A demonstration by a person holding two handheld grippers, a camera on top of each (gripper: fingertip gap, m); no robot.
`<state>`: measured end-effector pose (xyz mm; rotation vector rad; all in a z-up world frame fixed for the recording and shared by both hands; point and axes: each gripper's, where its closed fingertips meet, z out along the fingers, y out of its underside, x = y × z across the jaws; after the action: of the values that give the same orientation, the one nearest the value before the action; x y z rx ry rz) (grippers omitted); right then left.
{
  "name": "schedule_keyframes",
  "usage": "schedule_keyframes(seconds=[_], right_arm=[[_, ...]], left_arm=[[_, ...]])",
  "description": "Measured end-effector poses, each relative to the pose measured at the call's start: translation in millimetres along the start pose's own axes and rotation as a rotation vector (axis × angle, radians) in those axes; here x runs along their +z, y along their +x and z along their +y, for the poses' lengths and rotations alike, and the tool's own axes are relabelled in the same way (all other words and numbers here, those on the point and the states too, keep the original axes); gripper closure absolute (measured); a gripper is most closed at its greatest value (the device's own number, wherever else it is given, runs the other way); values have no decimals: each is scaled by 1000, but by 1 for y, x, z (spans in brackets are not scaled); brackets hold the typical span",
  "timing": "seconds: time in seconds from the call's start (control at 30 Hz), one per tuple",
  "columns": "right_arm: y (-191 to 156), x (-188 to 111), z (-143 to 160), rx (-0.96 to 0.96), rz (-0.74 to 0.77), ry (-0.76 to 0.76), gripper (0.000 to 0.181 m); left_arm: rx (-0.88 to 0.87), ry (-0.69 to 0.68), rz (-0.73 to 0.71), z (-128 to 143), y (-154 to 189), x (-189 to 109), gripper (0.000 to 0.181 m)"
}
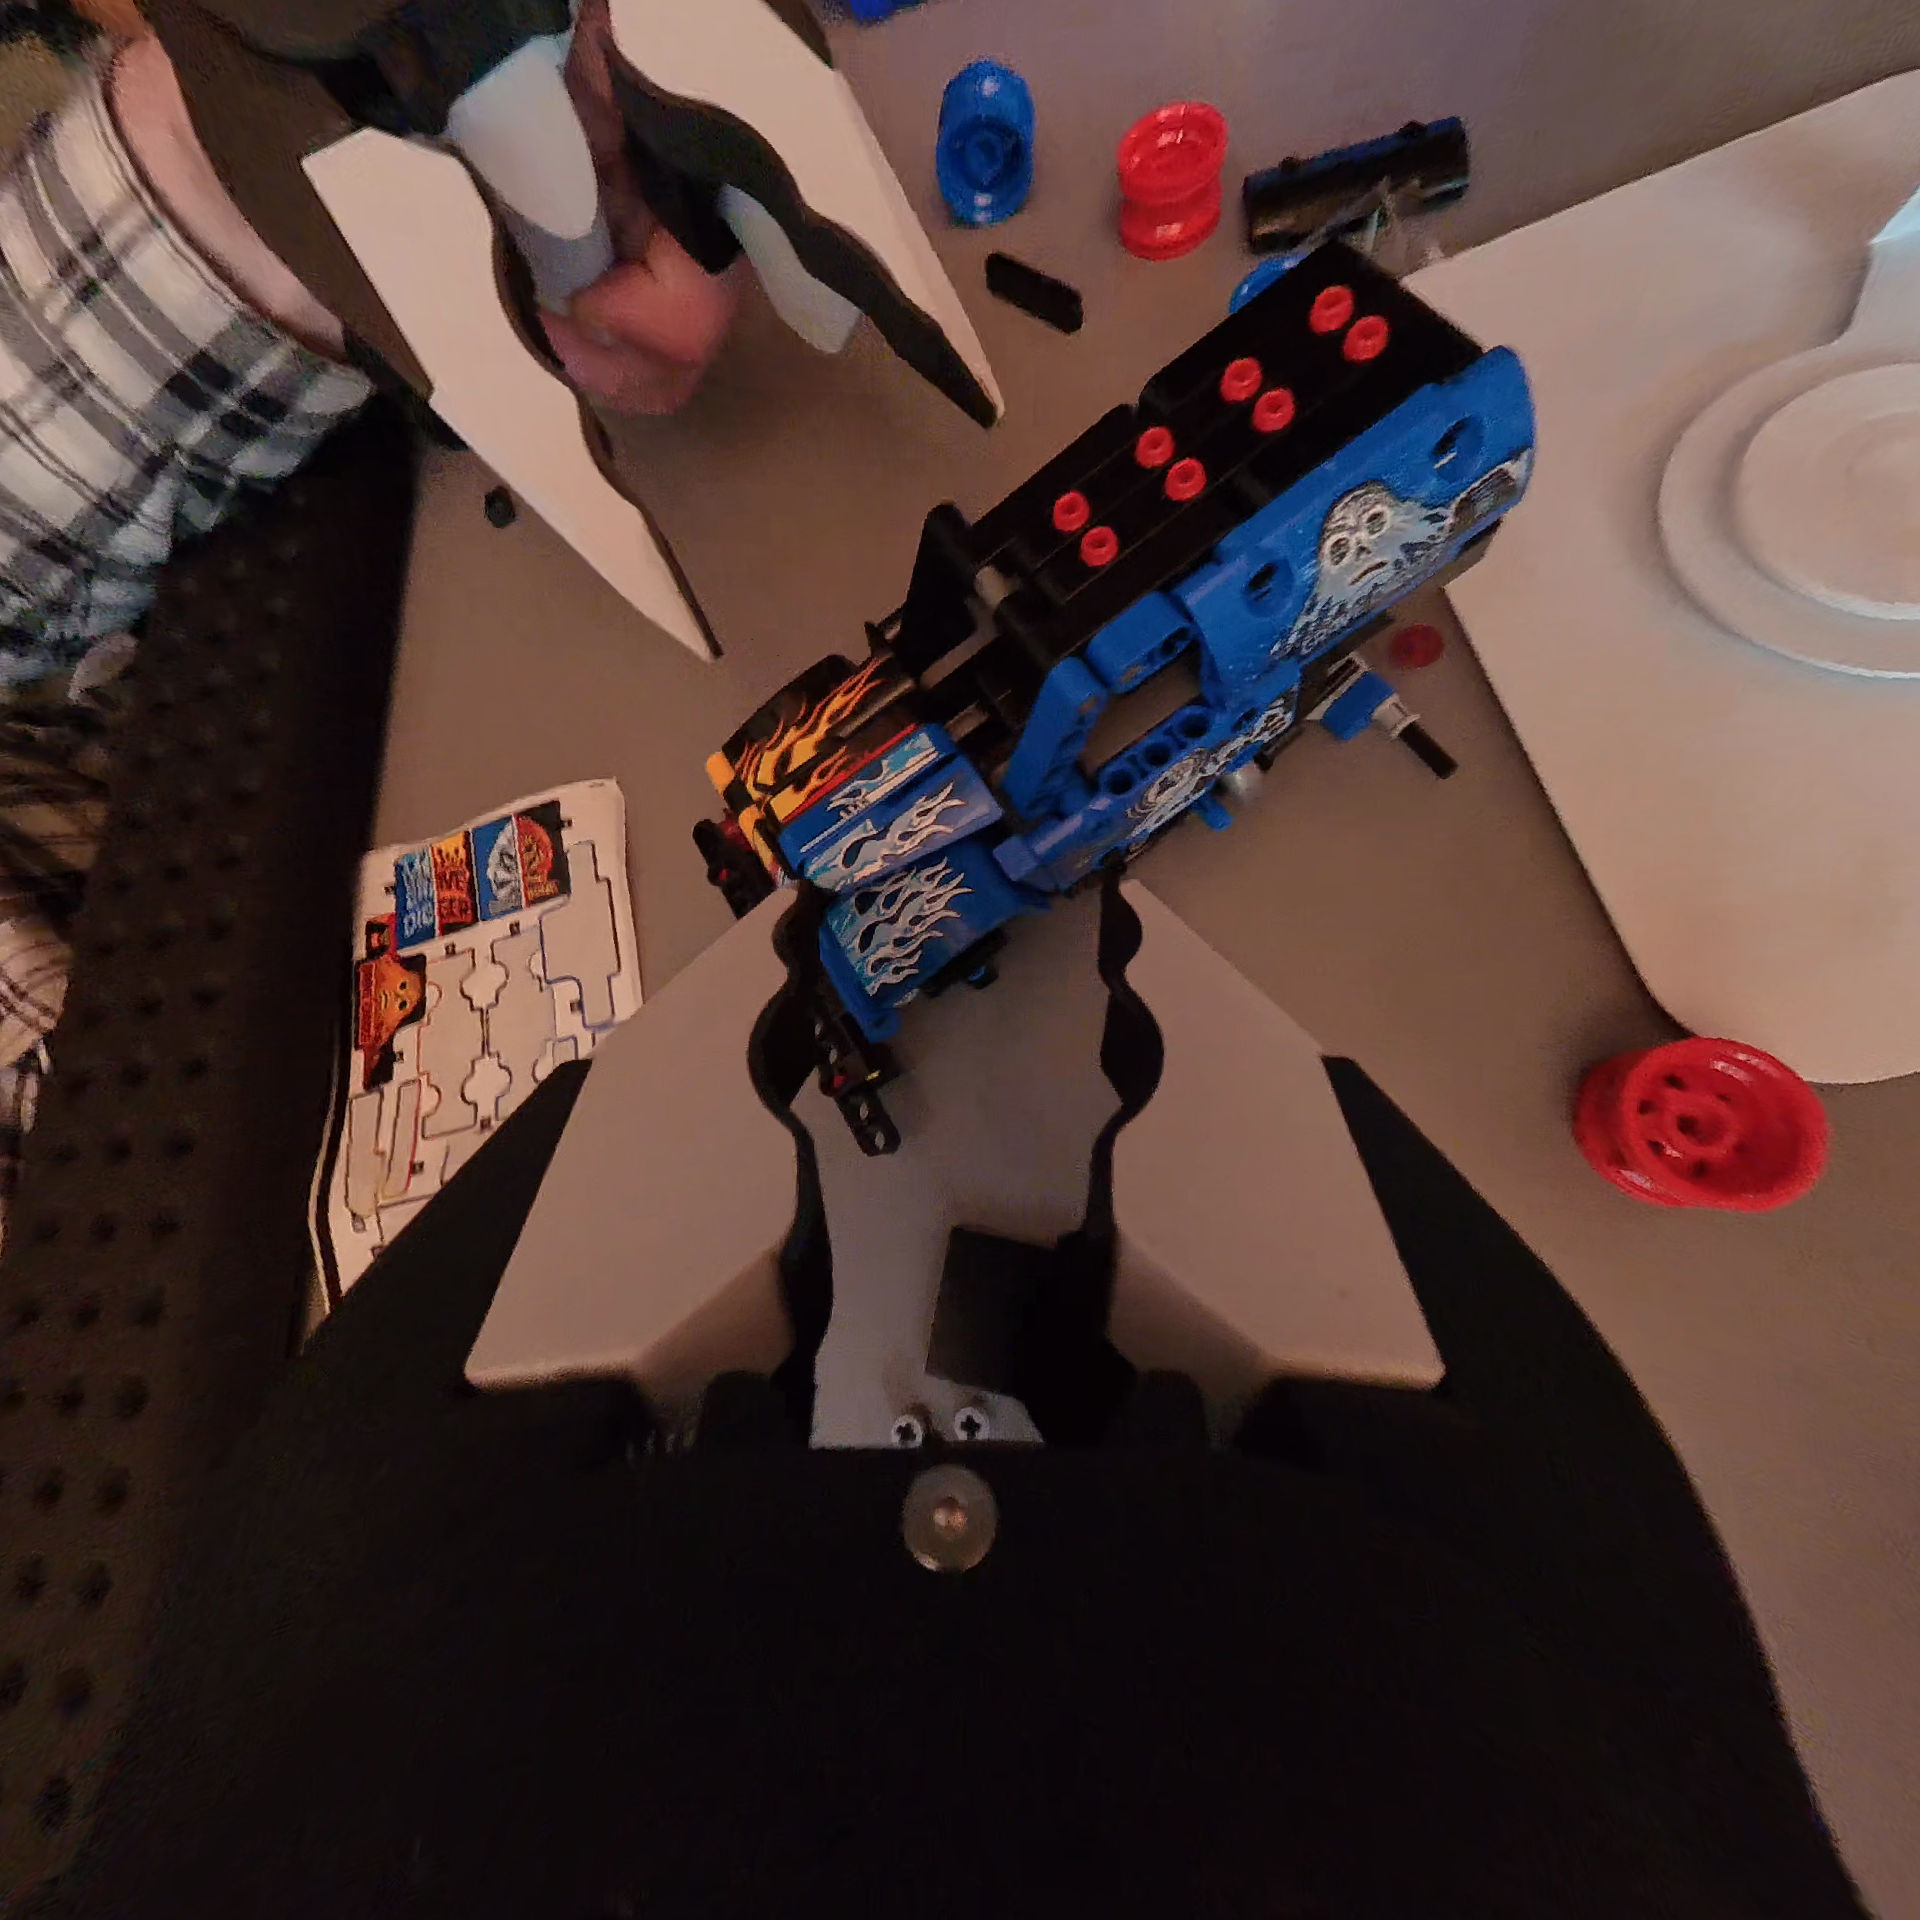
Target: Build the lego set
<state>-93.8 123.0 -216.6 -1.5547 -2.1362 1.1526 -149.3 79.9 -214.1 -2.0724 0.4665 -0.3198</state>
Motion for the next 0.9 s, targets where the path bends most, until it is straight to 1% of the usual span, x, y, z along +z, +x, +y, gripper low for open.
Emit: schedule_keyframes(seconds=[0.07,0.13,0.17,0.27,0.3,0.33,0.37,0.4,0.43,0.47,0.5,0.53,0.57,0.63,0.7,0.77,0.8,0.83,0.9], right_arm=[[-1,2,-1,20,-21,14,119],[-7,6,-1,-2,-45,13,119],[-10,8,-2,-10,-47,17,115],[-15,16,-5,-36,-31,13,108],[-19,19,-7,-38,-47,15,114],[-28,23,-8,-48,-82,15,127],[-40,29,-9,-66,-138,10,149],[-56,36,-7,-99,-215,-8,179],[-62,42,-6,-130,-220,-29,176],[-58,44,-7,-149,-177,-34,165],[-58,41,-11,-143,-168,-23,147],[-58,35,-15,-133,-170,-10,134],[-57,28,-15,-139,-162,-8,127],[-51,16,-8,-147,-138,-38,118],[-32,3,-8,-132,-66,-24,117],[-10,-7,-3,-119,25,-36,114],[2,-11,0,-120,77,-43,112],[10,-11,2,-116,114,-42,105],[21,-5,3,-110,152,-29,100]], left_arm=[[-25,56,12,-11,2,-2,106],[-20,39,46,-9,13,6,104],[-4,21,55,-7,18,12,105],[28,-6,1,-5,15,20,90],[15,-4,-7,-5,11,20,85],[13,-4,-10,-5,8,19,83],[20,-4,8,-4,9,18,88],[21,4,50,-6,15,19,97],[45,-17,85,-4,21,21,99],[108,-31,28,-3,13,20,103],[105,-45,-8,-4,6,19,103],[109,-52,-25,-4,3,17,95],[120,-66,-49,-1,-1,14,85],[132,-60,-62,0,0,4,86],[129,-66,-86,1,-1,-2,85],[148,-121,-120,8,-3,-3,83],[151,-153,-138,13,-3,-2,79],[158,-172,-145,17,-2,0,79],[192,-212,-124,25,4,4,90]])
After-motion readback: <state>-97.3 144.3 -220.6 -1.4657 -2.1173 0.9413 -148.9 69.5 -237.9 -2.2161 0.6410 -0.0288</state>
